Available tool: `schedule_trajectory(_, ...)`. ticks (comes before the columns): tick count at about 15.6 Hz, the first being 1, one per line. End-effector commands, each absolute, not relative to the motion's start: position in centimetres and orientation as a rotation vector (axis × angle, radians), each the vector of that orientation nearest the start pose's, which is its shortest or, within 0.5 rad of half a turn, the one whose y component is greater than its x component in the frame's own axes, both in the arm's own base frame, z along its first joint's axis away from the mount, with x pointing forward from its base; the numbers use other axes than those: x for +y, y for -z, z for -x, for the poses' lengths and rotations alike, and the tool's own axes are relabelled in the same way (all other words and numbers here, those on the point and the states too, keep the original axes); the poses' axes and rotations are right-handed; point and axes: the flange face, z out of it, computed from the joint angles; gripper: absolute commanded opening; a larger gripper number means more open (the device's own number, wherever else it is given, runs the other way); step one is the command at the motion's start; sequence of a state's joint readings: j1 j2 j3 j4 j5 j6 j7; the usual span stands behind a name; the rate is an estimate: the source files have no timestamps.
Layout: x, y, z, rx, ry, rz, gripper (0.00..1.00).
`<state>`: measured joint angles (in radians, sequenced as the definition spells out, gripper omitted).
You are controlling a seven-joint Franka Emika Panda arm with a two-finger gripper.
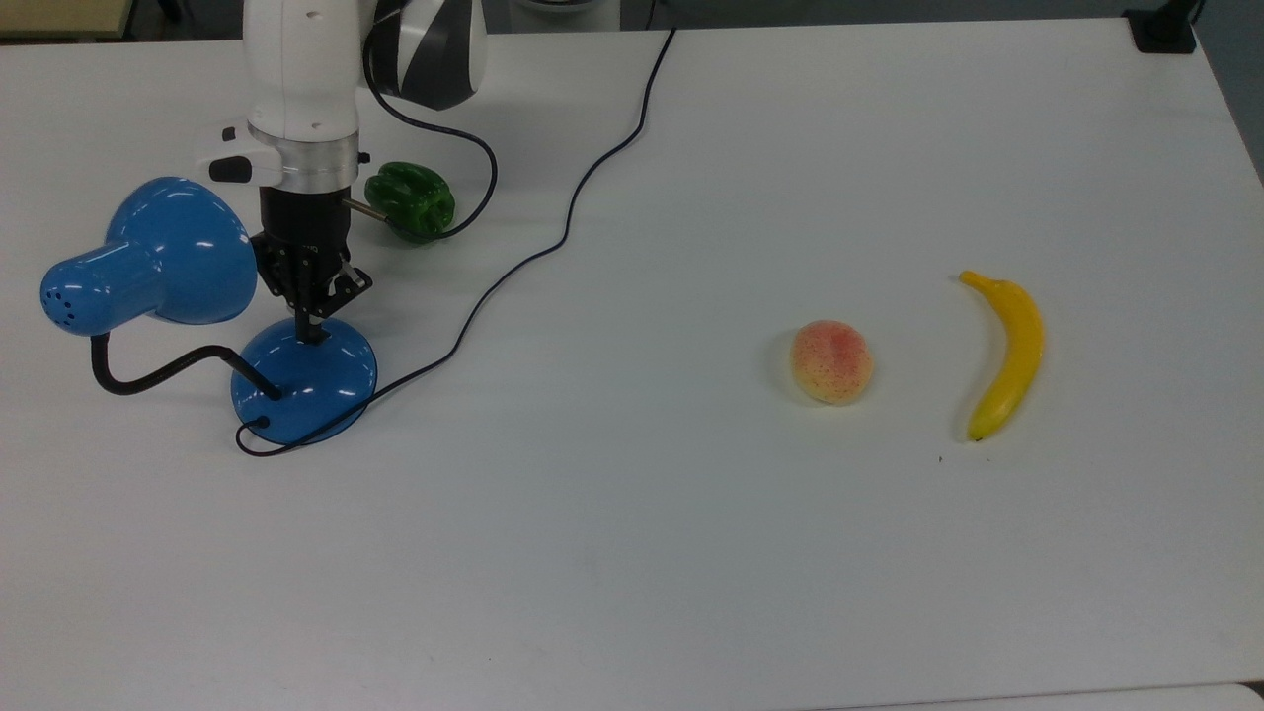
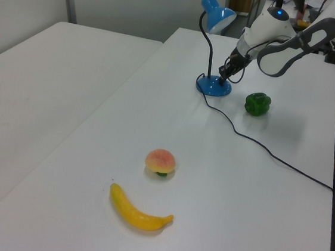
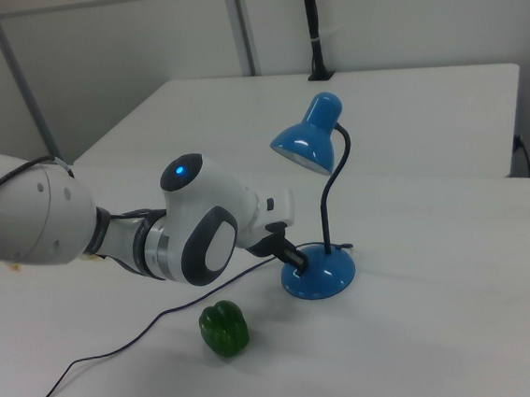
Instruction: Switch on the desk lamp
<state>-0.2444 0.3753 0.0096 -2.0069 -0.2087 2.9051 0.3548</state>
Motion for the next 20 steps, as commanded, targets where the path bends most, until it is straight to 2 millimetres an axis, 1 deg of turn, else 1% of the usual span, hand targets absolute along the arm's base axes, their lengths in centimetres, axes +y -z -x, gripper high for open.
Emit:
schedule_trajectory(1,-13.8,-31.3,-63.4,0.557,0.867,3.046,0.00)
schedule_trajectory(6,-13.9,-30.4,-63.5,0.513,0.870,3.067,0.00)
schedule_trajectory(12,-13.8,-30.8,-63.4,0.508,0.873,3.070,0.00)
schedule_trajectory(15,-13.7,-32.5,-63.2,0.511,0.884,3.073,0.00)
schedule_trajectory(16,-13.4,-33.2,-63.0,0.508,0.868,3.081,0.00)
schedule_trajectory(18,-13.0,-34.3,-62.6,0.518,0.797,3.110,0.00)
schedule_trajectory(20,-12.2,-35.3,-62.0,0.531,0.675,3.153,0.00)
